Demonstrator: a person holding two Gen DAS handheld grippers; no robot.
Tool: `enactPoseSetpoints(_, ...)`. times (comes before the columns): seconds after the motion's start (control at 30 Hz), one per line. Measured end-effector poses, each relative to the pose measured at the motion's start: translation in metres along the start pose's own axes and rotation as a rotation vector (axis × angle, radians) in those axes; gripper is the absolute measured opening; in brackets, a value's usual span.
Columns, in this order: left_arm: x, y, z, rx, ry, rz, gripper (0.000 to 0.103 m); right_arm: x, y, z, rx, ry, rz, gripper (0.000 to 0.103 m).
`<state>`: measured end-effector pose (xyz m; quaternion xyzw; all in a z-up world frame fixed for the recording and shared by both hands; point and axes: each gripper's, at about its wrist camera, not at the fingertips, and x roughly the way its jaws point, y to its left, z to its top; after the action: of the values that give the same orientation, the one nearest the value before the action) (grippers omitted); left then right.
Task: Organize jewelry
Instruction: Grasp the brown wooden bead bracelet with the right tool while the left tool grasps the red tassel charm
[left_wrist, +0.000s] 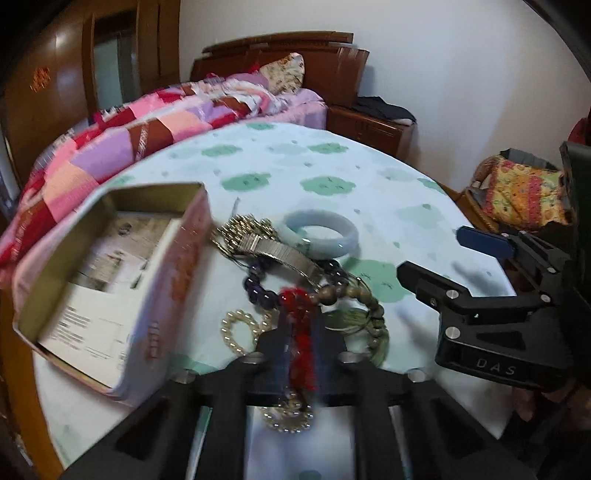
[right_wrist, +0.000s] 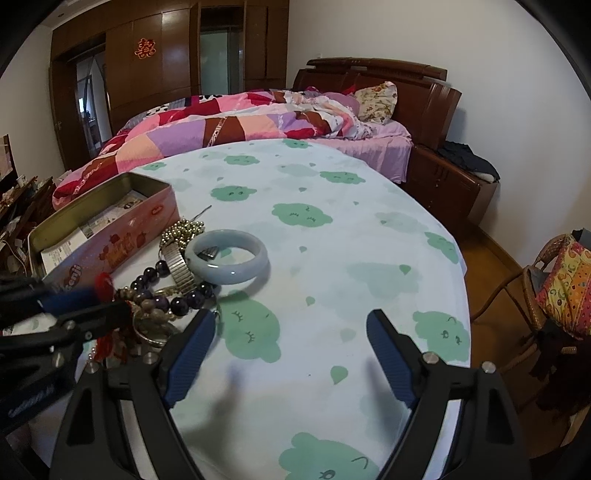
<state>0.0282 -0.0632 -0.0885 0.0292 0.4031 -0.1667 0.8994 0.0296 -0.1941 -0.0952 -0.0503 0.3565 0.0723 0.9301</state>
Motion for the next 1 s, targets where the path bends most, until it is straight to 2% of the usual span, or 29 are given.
enactPoseSetpoints(0.13,-0.024,0.006,0.003,-0.029,-0.081,-0.022,0.007,-0.001,0.001,0.000,0.006,-0.011,0.005,0.086)
enactPoseSetpoints(0.27,-0.043,0.014,0.008,-0.064,-0.130,-0.035,0.007,-0.004,0.007,0.001,-0.004,-0.027,0.042,0.085)
enactPoseSetpoints(0.37,-0.049,0.017,0.011,-0.057,-0.148,-0.039,0.007,-0.006,0.014,0.002,-0.027,-0.038,0.068,0.081)
enactPoseSetpoints(0.47,-0.050,0.021,0.014,-0.058,-0.151,-0.056,0.007,-0.007,0.019,0.003,-0.046,-0.048,0.070,0.081)
enactPoseSetpoints(0.7,-0.045,0.018,0.011,-0.037,-0.127,-0.071,0.007,-0.016,0.027,0.008,-0.067,-0.076,0.188,0.077)
enactPoseSetpoints(0.9,-0.039,0.011,0.008,0.008,-0.102,-0.090,0.007,-0.006,0.044,0.019,-0.114,-0.074,0.252,0.058)
enactPoseSetpoints(0.93,-0.037,0.011,0.007,0.011,-0.097,-0.093,0.007,-0.003,0.047,0.020,-0.122,-0.073,0.257,0.048)
enactPoseSetpoints(0.97,-0.035,0.012,0.006,0.010,-0.090,-0.095,0.007,0.000,0.050,0.020,-0.136,-0.063,0.266,0.027)
enactPoseSetpoints(1.0,-0.033,0.013,0.006,0.006,-0.086,-0.094,0.007,0.005,0.053,0.020,-0.146,-0.040,0.282,0.015)
